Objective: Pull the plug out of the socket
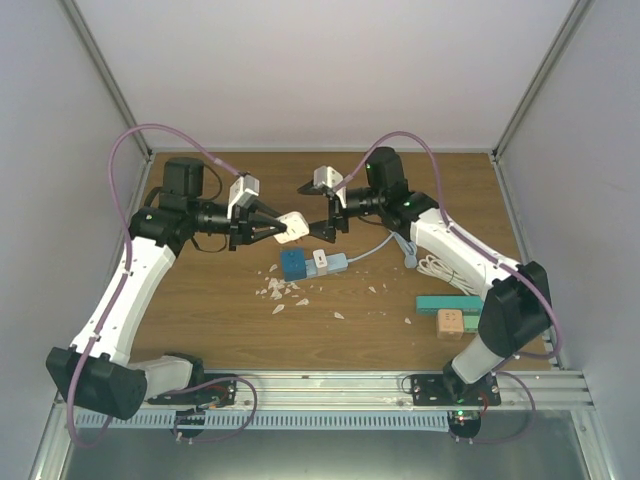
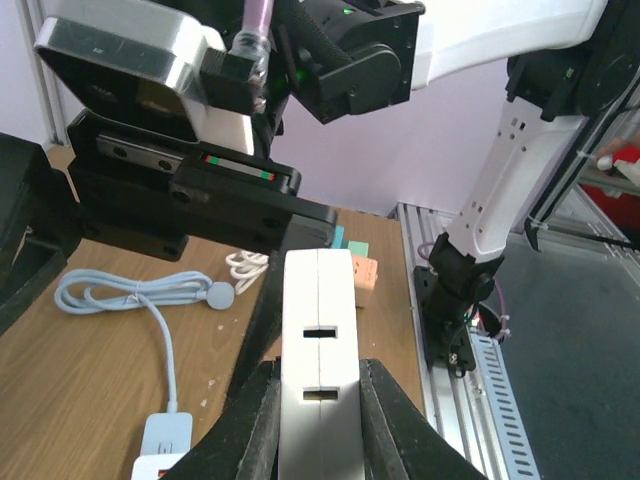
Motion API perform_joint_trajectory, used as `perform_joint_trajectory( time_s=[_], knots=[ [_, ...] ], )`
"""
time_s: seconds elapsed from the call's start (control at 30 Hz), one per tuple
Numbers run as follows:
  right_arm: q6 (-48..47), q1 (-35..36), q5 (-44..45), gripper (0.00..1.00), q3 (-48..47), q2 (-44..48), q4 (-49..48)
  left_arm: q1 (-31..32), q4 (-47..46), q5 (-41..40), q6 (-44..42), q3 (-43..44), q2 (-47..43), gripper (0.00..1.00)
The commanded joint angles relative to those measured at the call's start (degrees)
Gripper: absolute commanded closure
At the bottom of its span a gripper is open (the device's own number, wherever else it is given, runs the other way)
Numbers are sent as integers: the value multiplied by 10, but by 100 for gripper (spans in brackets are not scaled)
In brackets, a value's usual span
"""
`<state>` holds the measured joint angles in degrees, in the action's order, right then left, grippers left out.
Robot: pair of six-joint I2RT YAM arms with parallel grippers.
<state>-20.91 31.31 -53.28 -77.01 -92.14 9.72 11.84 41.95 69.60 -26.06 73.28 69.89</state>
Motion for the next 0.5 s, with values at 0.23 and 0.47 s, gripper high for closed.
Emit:
perform_joint_trajectory(
  time_s=[0.23, 0.47],
  knots=[
    [29, 45, -38, 0, -5, 57, -40, -7, -72, 14, 65, -5, -16, 100],
    [30, 47, -38, 0, 12, 78, -38, -7, -73, 19, 60, -6, -10, 100]
  ],
)
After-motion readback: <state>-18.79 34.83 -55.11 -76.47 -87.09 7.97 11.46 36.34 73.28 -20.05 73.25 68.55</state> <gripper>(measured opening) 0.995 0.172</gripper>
